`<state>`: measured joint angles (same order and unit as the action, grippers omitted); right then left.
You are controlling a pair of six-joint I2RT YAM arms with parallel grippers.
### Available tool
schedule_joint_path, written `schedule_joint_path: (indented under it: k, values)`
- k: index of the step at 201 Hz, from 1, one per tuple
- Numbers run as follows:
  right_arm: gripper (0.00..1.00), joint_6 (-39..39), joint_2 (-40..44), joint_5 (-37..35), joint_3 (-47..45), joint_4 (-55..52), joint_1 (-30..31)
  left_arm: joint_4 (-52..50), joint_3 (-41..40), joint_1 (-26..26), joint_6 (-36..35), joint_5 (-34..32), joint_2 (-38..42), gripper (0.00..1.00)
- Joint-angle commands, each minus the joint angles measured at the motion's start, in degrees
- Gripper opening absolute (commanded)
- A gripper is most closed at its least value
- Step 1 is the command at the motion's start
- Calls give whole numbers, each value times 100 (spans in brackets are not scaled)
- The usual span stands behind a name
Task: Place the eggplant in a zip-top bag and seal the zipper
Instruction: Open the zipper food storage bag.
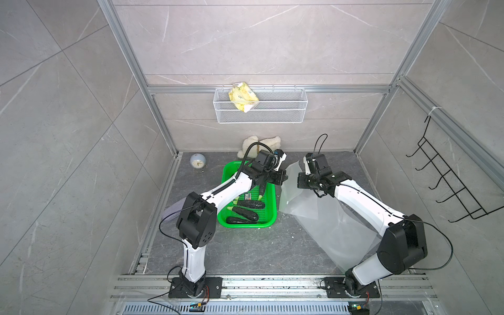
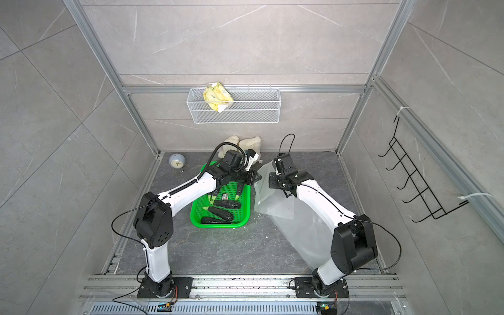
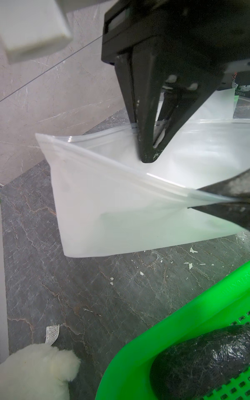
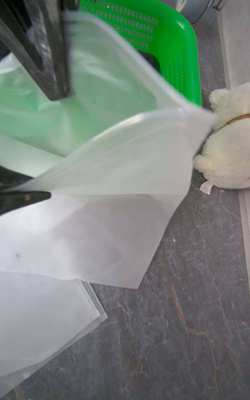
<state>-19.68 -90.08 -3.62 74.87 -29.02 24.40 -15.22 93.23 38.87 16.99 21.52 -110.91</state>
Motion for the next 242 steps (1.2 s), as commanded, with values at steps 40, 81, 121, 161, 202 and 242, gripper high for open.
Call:
schedule_joint_path:
  k: [40, 81, 121, 161, 202, 242]
  values:
    - [0, -82, -7, 264, 274, -176, 192, -333, 671, 68, -62, 110, -563, 43]
    - [0, 24, 8, 1, 283, -361, 191, -582, 764, 69, -211, -99, -701, 25]
    - [0, 122, -103, -524, 190, -602, 155, -562, 568, 24, -206, -278, -458, 5]
    - [0, 96, -207, -469, 295, -638, 154, -524, 542, -9, -95, 138, -352, 48]
    - [0, 131, -338, -485, 414, -803, 156, 606, -605, -513, 564, 1282, 436, 68]
    - [0, 114, -389, -307, 381, -746, 151, -289, -990, -879, -60, 456, 1056, 67]
